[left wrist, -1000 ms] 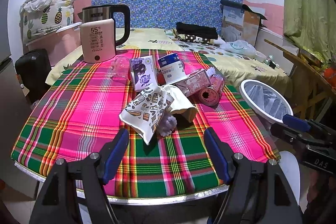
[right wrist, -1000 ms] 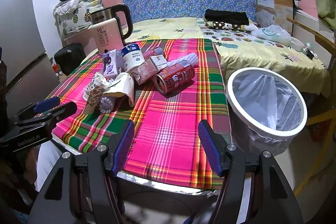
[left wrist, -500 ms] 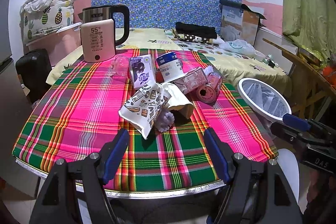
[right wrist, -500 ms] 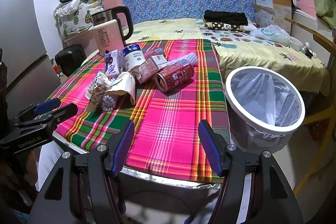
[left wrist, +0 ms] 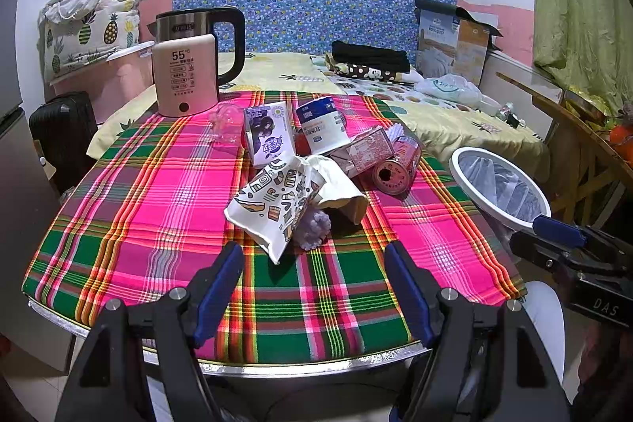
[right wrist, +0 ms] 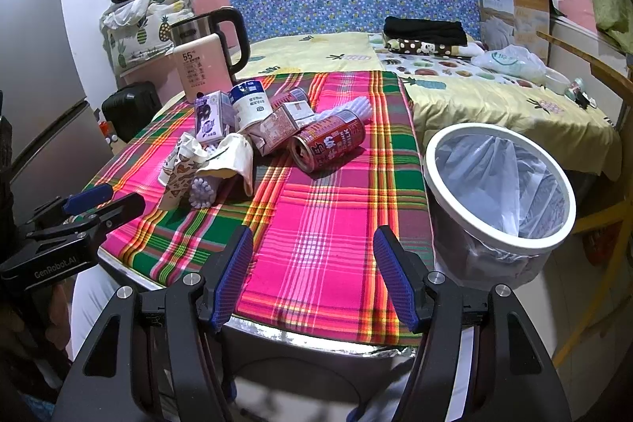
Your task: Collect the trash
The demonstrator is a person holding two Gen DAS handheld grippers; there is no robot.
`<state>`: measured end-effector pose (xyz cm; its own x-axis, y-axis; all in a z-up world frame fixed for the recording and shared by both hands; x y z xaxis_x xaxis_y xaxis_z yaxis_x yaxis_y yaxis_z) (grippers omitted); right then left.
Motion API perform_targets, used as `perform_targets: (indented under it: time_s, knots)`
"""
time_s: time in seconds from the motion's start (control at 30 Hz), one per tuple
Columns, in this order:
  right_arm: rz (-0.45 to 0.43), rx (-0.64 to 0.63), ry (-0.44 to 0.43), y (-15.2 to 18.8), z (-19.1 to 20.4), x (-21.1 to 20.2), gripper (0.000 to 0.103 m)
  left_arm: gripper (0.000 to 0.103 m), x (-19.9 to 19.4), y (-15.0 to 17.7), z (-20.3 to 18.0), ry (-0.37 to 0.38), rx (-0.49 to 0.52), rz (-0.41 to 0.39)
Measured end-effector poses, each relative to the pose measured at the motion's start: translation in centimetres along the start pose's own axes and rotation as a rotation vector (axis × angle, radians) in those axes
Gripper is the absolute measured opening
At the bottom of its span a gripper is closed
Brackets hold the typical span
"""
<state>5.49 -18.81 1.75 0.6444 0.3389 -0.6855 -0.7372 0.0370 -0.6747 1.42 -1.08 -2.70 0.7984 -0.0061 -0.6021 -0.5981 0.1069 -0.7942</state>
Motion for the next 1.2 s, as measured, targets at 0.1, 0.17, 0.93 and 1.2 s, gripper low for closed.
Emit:
perform_targets:
  time_s: [0.1,0.17,0.93,1.2]
  knots:
    - [0.005,0.002,0.003,0.0,-0.1,0.2,0.065,0.075,0.0,0.1,0.0,0.000,-0.001,0.003]
    - [0.007,0.005,0.003,-0.1,-0.2,0.4,0.065,0.075,0.1,0.2,0.1,0.000,-0.003,0.005]
    - [0.009,-0.061,-0.051,-4.2,1.7,4.8,0.065,0.075,6.3,-4.7,5.4,-0.025,-0.074,0.004]
    - [-0.004,-0.077,-0.057,-5.9,1.9,6.3,0.065,0.075,10.2,-7.0,7.4,-0.019,-0.094,0.031]
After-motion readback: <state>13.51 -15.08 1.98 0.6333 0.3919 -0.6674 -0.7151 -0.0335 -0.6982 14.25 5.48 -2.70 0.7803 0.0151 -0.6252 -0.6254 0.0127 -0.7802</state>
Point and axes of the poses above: each gripper's, at about its wrist camera, not at the fingertips, and x roughly the way its jaws point, z to its left, y to its underside, the point moved 6 cm from there along x, roughly the way its jaws point, and after that the axes turned 14 degrees about x, right-handed, at the moved point
